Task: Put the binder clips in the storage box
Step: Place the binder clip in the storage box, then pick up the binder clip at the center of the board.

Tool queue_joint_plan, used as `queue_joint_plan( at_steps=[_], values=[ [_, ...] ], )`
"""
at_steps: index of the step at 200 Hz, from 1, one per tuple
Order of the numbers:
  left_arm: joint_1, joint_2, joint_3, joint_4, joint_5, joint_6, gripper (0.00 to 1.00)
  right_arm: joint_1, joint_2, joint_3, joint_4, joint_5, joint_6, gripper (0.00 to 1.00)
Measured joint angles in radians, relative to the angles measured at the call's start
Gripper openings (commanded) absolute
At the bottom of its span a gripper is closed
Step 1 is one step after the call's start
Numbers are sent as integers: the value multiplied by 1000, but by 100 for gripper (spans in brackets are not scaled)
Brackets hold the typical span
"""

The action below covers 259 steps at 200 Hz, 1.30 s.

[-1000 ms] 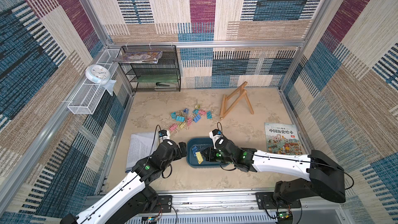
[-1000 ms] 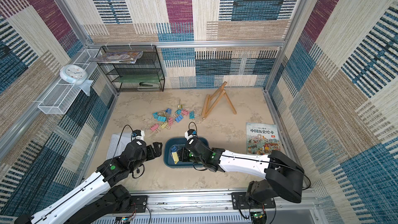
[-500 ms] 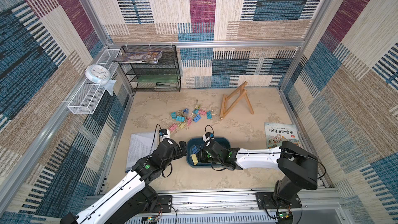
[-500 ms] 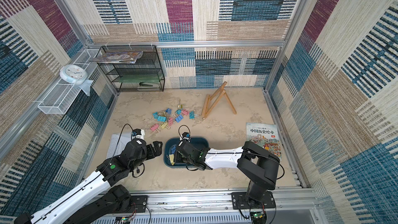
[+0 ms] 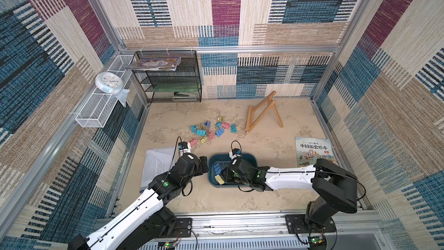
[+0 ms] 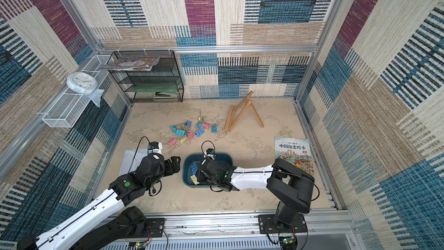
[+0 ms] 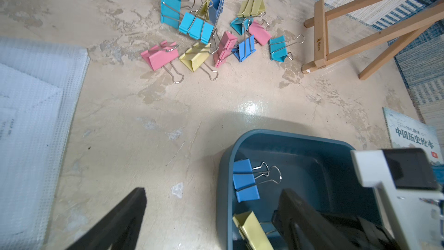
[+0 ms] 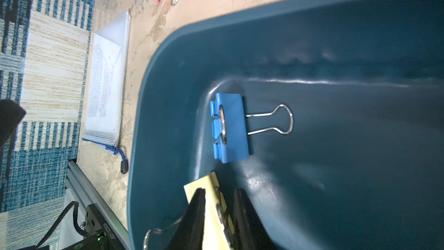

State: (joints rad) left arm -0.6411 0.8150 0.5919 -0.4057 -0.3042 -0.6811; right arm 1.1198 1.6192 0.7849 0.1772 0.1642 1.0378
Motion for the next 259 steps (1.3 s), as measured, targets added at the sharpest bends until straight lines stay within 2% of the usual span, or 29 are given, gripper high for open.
queue_joint_plan(
  at_steps=[20, 39, 60, 74, 98, 123, 149, 179, 204, 236, 259],
  values=[
    [0, 58, 57, -2, -16, 79, 65, 0, -71, -13, -40, 51, -3, 53],
    [5, 147, 146, -11, -40, 177, 57, -1, -150, -8, -99, 115, -26, 69],
    [33, 298, 286, -40, -58, 311, 48, -2, -237, 13, -150, 184, -96, 77],
    [62, 428, 406, -97, -64, 408, 44, -2, -279, 25, -165, 218, -159, 78],
    [116, 638, 564, -185, -87, 565, 44, -2, -315, 55, -189, 248, -267, 78],
    [183, 787, 636, -238, -92, 673, 50, -2, -309, 98, -207, 250, -346, 78],
    [240, 882, 652, -224, -81, 742, 52, -2, -277, 127, -225, 246, -388, 78],
    [297, 951, 657, -203, -23, 772, 54, -3, -252, 139, -246, 242, -422, 79],
    [303, 997, 661, -178, 7, 777, 52, -8, -246, 139, -264, 241, -433, 79],
    [306, 1052, 668, -160, -6, 778, 42, -13, -246, 127, -267, 241, -434, 79],
    [309, 1072, 671, -148, -29, 777, 30, -15, -242, 125, -267, 237, -431, 79]
  ],
)
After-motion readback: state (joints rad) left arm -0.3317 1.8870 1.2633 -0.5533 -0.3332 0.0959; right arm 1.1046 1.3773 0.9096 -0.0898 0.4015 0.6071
